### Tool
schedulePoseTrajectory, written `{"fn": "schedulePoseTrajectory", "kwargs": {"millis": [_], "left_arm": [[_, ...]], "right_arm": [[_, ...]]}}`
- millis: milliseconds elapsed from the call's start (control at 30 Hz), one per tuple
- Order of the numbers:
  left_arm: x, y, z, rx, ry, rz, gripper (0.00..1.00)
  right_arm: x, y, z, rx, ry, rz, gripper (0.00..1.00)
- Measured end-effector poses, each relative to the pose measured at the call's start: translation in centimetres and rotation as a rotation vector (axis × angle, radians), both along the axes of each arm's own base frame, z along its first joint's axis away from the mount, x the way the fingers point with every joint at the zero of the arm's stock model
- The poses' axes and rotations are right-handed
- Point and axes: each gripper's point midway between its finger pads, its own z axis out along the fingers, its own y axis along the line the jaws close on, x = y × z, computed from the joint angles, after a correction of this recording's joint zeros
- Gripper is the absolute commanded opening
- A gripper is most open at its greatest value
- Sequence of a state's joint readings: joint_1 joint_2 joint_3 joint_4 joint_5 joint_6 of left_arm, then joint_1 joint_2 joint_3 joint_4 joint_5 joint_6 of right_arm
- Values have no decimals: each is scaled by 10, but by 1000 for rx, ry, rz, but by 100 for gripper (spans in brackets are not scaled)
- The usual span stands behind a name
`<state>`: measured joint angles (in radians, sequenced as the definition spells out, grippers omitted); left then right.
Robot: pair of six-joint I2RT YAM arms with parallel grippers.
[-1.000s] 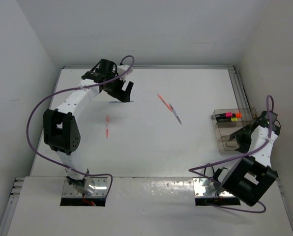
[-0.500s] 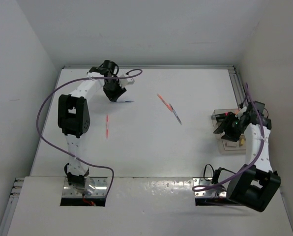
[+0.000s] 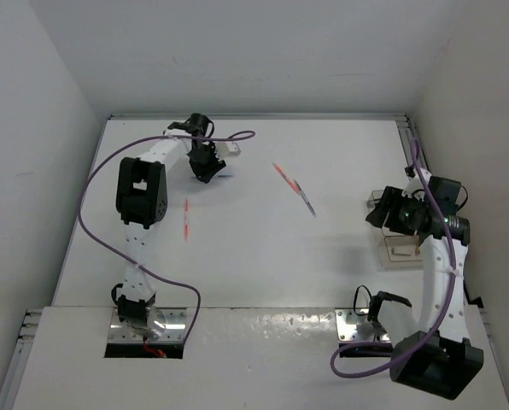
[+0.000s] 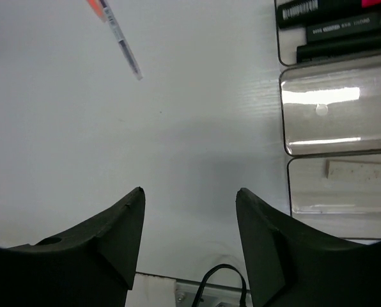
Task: Sort the stationery into containers
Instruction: Pick up the pen from the center of the board.
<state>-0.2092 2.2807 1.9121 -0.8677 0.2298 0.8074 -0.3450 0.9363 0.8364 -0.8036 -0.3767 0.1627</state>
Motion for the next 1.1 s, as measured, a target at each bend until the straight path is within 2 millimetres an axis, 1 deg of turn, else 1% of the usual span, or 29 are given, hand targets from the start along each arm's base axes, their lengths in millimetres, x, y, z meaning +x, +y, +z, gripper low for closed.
{"fn": "schedulePoseTrajectory", "kwargs": {"millis": [33, 133, 200, 233, 300, 333, 400, 433, 500, 567, 667, 733, 800, 900, 933, 967, 1000, 1033, 1100], "left_arm": [[1, -1, -4, 1, 4, -2, 46], [1, -5, -15, 7, 14, -11, 37], [1, -8, -16, 12, 9, -20, 32], [2, -10, -16, 14, 5, -25, 25], [0, -13, -17, 14, 2, -35, 17], [-2, -14, -17, 14, -1, -39, 11], [-5, -16, -17, 12, -6, -42, 6], [-8, -17, -17, 6, -3, -44, 0], [-18, -22, -17, -27, 23, -41, 0], [-33, -31, -16, -84, 88, -21, 0], [-61, -55, -8, -224, 227, 24, 0], [-75, -76, 9, -344, 309, 50, 0], [-89, -99, 34, -464, 374, 72, 0], [-106, -130, 85, -628, 423, 70, 0], [-114, -140, 103, -675, 433, 60, 0], [-127, -152, 125, -728, 453, 48, 0], [-133, -157, 133, -745, 464, 41, 0], [-144, -164, 145, -776, 479, 26, 0], [-167, -175, 160, -816, 535, 14, 0]], "right_arm": [[1, 2, 3, -10, -18, 22, 60], [2, 9, 10, -42, -72, 102, 61], [3, 14, 17, -69, -120, 179, 61], [3, 18, 22, -81, -149, 220, 62], [2, 25, 32, -105, -211, 294, 62], [2, 29, 38, -121, -247, 335, 62], [2, 38, 49, -147, -321, 413, 62], [2, 43, 56, -159, -358, 454, 62], [2, 54, 67, -180, -425, 536, 62], [3, 65, 77, -207, -494, 616, 62], [4, 80, 89, -250, -589, 718, 62], [4, 90, 99, -294, -667, 797, 62], [4, 102, 106, -336, -731, 880, 61], [-1, 128, 108, -400, -805, 1044, 60], [0, 135, 107, -432, -820, 1098, 59], [0, 142, 106, -459, -832, 1148, 59], [1, 149, 105, -494, -844, 1196, 59], [3, 153, 103, -535, -855, 1231, 59], [4, 168, 96, -621, -874, 1329, 59]]}}
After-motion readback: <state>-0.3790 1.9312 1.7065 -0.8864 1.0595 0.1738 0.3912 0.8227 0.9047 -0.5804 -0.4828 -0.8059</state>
